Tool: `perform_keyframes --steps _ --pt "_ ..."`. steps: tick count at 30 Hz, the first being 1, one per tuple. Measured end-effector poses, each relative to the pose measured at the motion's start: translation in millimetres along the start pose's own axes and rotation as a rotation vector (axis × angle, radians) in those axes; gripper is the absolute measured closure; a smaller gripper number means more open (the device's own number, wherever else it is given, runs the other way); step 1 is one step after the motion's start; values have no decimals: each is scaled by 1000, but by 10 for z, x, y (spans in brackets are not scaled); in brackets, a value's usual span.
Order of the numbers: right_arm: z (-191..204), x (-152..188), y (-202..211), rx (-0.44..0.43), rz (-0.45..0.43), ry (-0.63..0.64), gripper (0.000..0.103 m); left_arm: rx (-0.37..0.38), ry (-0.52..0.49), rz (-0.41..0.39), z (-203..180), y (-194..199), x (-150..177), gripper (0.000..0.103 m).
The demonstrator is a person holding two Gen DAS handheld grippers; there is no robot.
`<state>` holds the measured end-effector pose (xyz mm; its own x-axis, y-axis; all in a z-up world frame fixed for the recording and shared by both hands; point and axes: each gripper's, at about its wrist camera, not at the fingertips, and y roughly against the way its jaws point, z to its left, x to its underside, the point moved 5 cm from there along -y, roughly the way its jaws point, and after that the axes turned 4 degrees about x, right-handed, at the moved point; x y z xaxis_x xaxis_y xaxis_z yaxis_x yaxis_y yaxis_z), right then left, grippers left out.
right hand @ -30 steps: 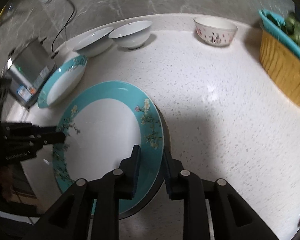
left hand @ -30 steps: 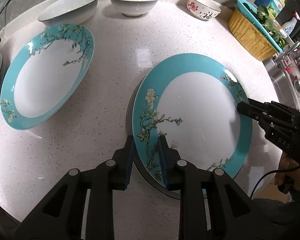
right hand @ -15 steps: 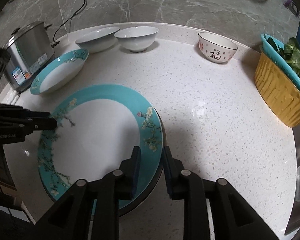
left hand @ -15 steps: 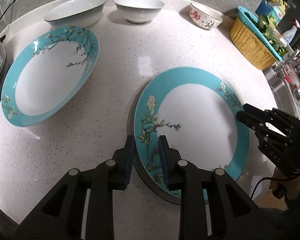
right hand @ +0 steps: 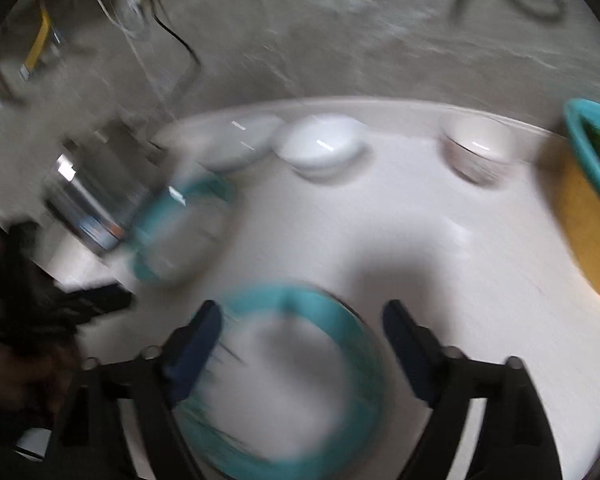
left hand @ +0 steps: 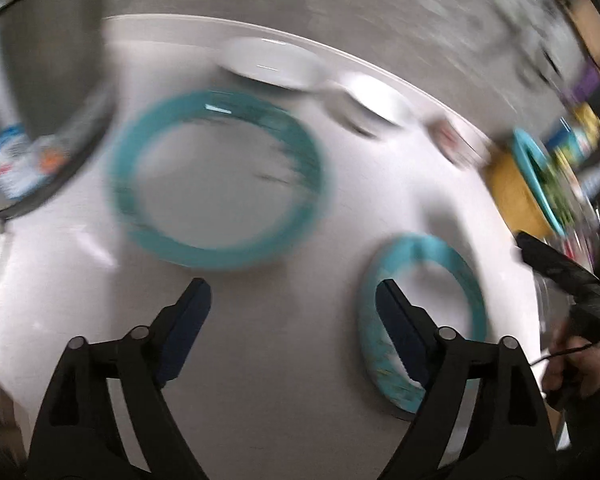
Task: Organize plates and bowls
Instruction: 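Open both grippers and move them to the smaller teal plate by the rice cooker, then close both grippers on the rim of the smaller teal plate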
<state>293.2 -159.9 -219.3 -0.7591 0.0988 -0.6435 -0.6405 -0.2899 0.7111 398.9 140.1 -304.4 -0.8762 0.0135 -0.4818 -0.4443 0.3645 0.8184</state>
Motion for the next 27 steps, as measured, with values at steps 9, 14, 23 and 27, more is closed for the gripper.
perform_keyframes --steps 9,14,23,27 --pt "640 -804 -1053 -324 209 -156 0 -39 217 -48 859 111 -408 16" --pt "781 -922 -1597 -329 298 -146 4 -27 206 -4 854 -144 -460 16" --pt "765 -892 -2042 -320 373 -121 18 -84 258 35 1211 -457 -555 18" --pt "686 -902 -2166 -323 379 -140 24 -101 270 36 1316 -552 -632 20"
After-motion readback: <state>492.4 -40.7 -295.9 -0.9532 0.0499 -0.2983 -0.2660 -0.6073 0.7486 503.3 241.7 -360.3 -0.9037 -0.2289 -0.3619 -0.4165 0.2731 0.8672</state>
